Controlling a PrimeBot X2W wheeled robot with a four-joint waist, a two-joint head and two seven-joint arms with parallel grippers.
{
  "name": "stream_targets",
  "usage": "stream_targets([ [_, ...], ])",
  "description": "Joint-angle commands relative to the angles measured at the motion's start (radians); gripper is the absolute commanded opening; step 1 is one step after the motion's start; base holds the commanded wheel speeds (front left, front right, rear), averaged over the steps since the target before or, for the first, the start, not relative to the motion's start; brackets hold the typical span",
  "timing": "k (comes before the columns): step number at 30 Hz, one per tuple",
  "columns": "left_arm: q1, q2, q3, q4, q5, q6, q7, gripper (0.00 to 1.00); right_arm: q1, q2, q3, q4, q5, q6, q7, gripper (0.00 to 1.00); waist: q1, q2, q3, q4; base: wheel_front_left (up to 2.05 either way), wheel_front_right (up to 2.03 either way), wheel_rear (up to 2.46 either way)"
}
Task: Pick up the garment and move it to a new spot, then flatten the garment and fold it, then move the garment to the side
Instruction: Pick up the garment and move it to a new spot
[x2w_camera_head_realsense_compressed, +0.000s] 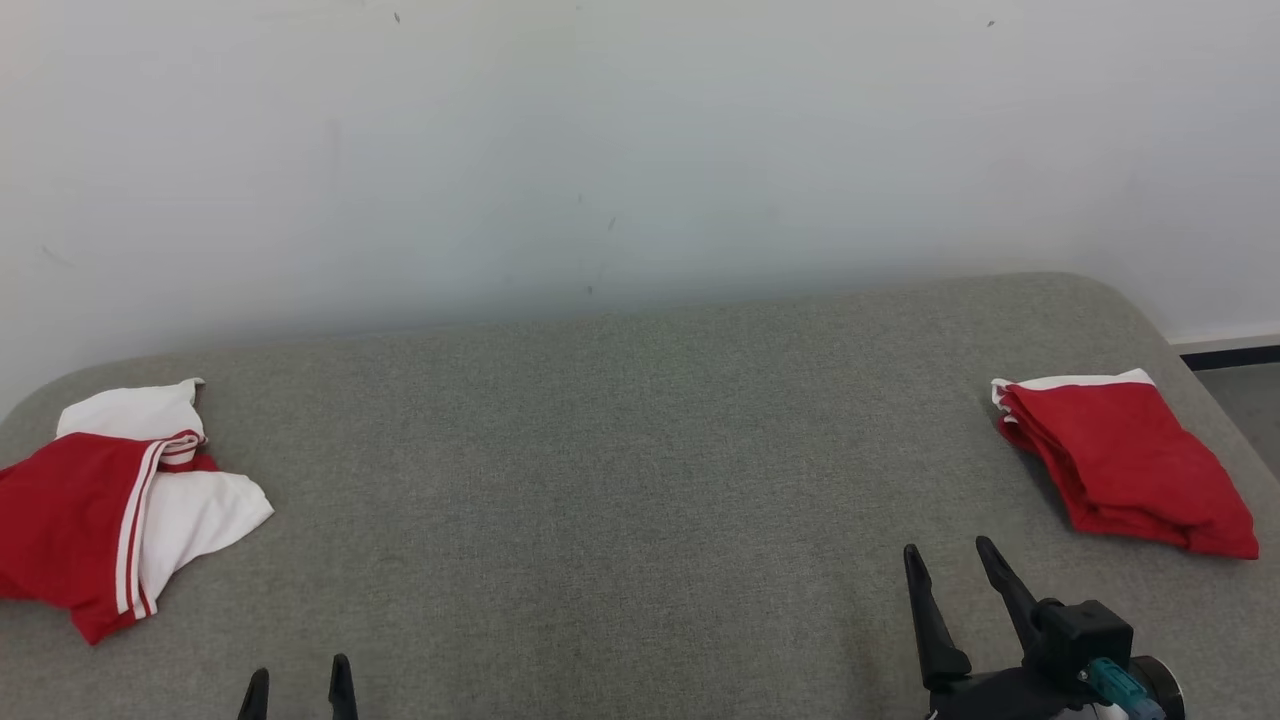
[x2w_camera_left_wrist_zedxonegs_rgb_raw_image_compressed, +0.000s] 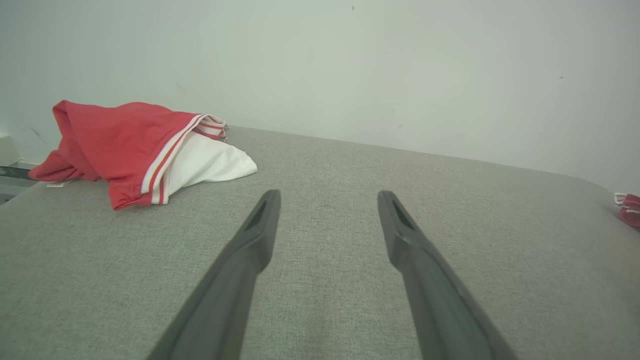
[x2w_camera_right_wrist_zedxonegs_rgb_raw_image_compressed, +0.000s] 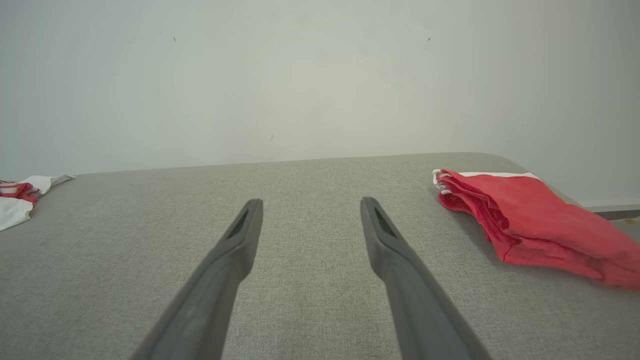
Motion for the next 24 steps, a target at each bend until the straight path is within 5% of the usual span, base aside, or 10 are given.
stream_targets([
  [1, 0.011, 0.000, -0.003, -0.007, 0.004, 0.003, 0.000, 1.00, 0.015, 0.003, -0.001, -0.002, 0.008, -0.003, -0.001, 1.00, 0.0001, 0.0000, 0.001, 0.000, 0.00, 0.00, 0.00],
  [11, 0.019, 0.000, -0.028, -0.022, 0.003, 0.020, 0.000, 1.00, 0.025, 0.003, 0.008, 0.001, 0.012, -0.003, 0.003, 1.00, 0.0001, 0.0000, -0.005, 0.025, 0.00, 0.00, 0.00],
  [24, 0.025, 0.014, 0.004, -0.030, 0.021, 0.004, 0.000, 1.00, 0.038, 0.003, 0.054, 0.008, 0.030, -0.003, 0.007, 1.00, 0.0001, 0.0000, -0.038, 0.225, 0.00, 0.00, 0.00],
])
